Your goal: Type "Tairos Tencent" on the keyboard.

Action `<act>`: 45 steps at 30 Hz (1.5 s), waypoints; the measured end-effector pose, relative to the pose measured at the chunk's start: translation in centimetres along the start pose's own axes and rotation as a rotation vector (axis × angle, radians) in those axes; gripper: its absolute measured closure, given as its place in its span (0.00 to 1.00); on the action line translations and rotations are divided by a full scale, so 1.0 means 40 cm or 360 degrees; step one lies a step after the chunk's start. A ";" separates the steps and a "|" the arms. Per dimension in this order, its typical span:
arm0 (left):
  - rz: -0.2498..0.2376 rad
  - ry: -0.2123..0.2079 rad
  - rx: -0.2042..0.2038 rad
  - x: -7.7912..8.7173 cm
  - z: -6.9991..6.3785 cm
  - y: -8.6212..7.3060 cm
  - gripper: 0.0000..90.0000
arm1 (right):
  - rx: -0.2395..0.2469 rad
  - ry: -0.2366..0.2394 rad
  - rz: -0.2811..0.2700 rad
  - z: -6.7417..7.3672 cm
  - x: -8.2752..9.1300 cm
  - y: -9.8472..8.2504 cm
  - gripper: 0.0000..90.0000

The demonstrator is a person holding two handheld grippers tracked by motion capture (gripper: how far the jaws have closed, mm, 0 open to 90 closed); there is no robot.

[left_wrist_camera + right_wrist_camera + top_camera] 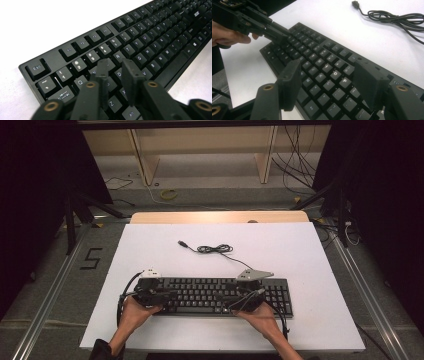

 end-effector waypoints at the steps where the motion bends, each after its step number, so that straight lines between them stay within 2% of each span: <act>1: 0.0008 0.0001 -0.0008 -0.001 0.000 0.000 0.86 | 0.0003 -0.0001 -0.0002 0.000 0.001 0.000 0.45; 10: 0.0081 -0.0006 -0.0029 -0.013 -0.005 -0.001 0.98 | 0.0020 0.0014 -0.0006 0.010 0.007 -0.010 0.44; 23: 0.0167 0.0030 -0.0037 -0.031 -0.002 -0.004 0.99 | 0.0031 0.0033 -0.0007 0.019 0.007 -0.019 0.42; 27: 0.0154 0.0022 -0.0015 -0.034 0.000 -0.006 0.99 | 0.0035 0.0034 -0.0009 0.021 0.008 -0.020 0.42; 33: 0.0157 0.0035 -0.0021 -0.028 -0.002 -0.006 0.99 | 0.0035 0.0029 -0.0011 0.023 0.008 -0.021 0.42; 36: 0.0126 0.0027 -0.0006 -0.020 -0.001 -0.004 0.99 | 0.0037 0.0031 -0.0014 0.023 0.007 -0.020 0.42; 38: 0.0107 0.0024 -0.0003 -0.013 0.000 -0.002 0.95 | 0.0037 0.0034 -0.0018 0.023 0.006 -0.020 0.42; 45: 0.0024 -0.0061 0.0032 0.010 -0.008 0.005 0.75 | 0.0032 0.0042 -0.0017 0.026 0.003 -0.018 0.42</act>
Point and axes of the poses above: each handheld gripper's, and its own axes: x roughly backward along the jaws, y roughly out of its top, z roughly to its left, the point moved 4 cm from there along -x, roughly forward along the jaws, and after that the axes turned 11 degrees about z, right-handed, at the moved point
